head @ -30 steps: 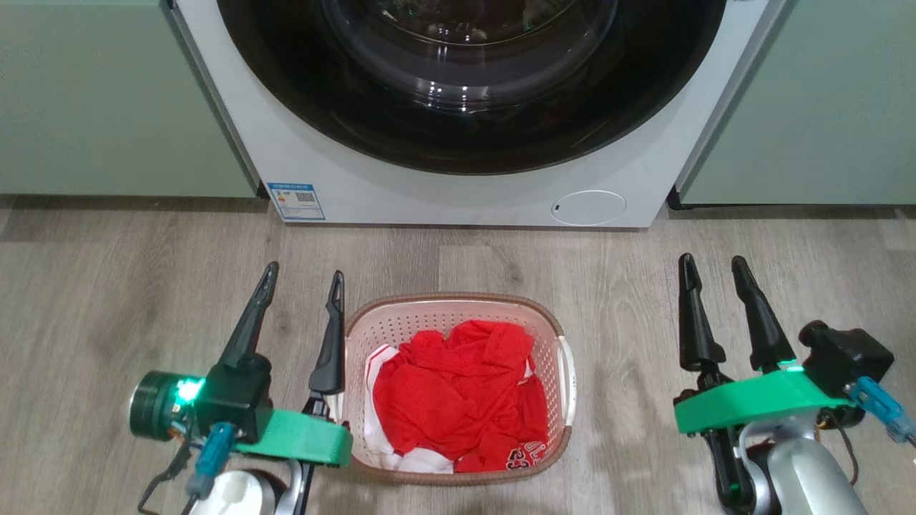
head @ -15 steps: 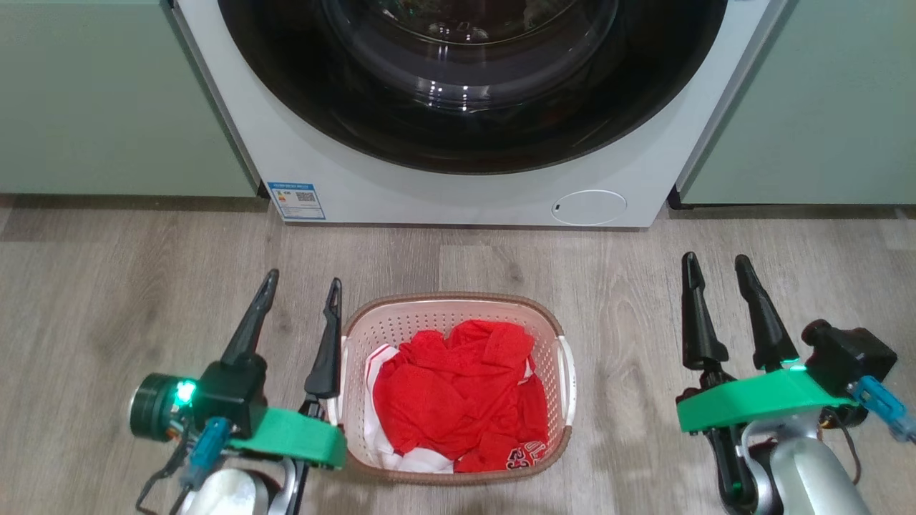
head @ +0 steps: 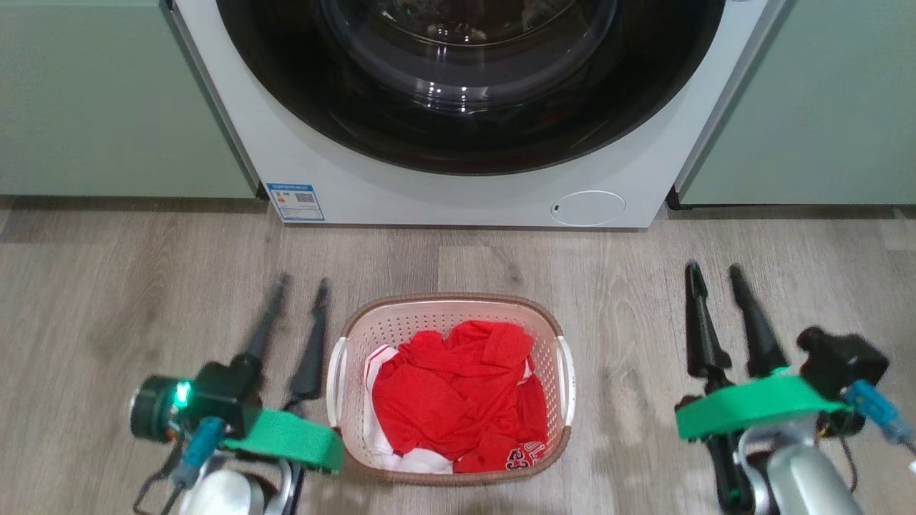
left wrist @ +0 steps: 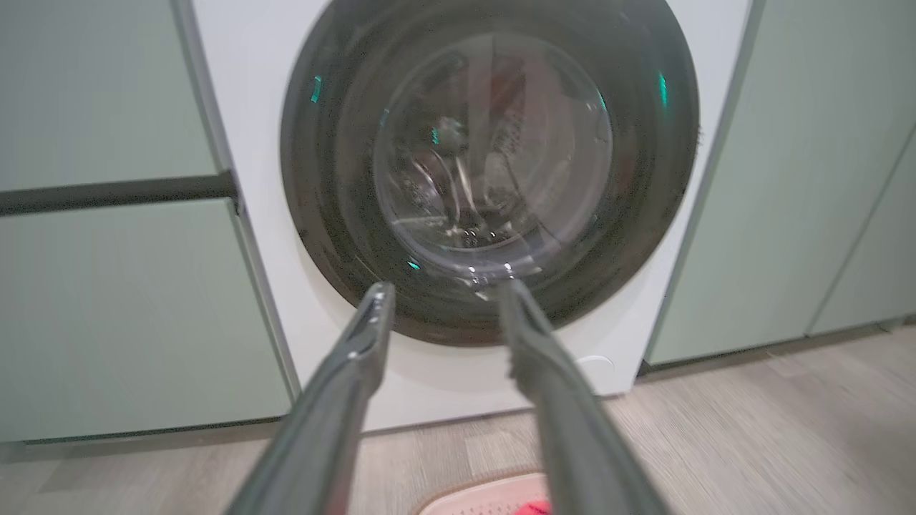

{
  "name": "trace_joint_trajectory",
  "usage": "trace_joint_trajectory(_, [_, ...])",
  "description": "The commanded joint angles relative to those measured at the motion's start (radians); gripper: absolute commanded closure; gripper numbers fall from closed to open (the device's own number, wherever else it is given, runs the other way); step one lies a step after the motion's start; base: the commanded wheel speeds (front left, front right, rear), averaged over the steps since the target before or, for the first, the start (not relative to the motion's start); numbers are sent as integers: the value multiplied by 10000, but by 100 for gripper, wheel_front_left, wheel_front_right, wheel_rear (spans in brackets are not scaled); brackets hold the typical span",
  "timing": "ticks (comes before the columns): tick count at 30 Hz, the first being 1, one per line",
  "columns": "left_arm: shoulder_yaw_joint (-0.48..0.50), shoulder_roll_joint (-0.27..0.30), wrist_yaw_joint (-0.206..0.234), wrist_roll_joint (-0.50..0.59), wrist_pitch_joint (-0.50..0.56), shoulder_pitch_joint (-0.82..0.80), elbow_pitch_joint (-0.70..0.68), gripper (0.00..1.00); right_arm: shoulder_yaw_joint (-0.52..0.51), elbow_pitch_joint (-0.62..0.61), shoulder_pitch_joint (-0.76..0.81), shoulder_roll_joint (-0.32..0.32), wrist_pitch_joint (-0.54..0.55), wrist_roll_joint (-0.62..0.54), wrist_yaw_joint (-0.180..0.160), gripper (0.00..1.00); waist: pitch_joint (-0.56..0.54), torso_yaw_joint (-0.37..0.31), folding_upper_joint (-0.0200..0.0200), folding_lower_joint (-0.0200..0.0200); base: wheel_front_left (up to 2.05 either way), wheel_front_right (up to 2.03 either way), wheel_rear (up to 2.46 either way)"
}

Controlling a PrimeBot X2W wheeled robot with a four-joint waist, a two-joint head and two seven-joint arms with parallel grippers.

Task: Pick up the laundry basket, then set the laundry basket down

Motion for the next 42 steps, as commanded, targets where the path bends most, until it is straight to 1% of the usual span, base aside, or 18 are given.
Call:
trace_joint_trajectory(1, [-19, 0, 1, -6, 2, 20, 93, 100, 15, 86, 25, 2, 2, 6, 0, 100, 0, 0, 0, 1, 0, 0, 0])
trace_joint_trajectory(4, [-49, 0, 2, -56, 5, 237, 534, 100, 66, 550, 218, 4, 18, 49, 0, 100, 0, 0, 0, 1, 0, 0, 0])
trace_joint_trajectory(42, [634, 184, -226, -4950, 870, -163, 1171, 100, -345, 1038, -41, -222, 885, 3889, 18, 100, -300, 70, 0, 1, 0, 0, 0])
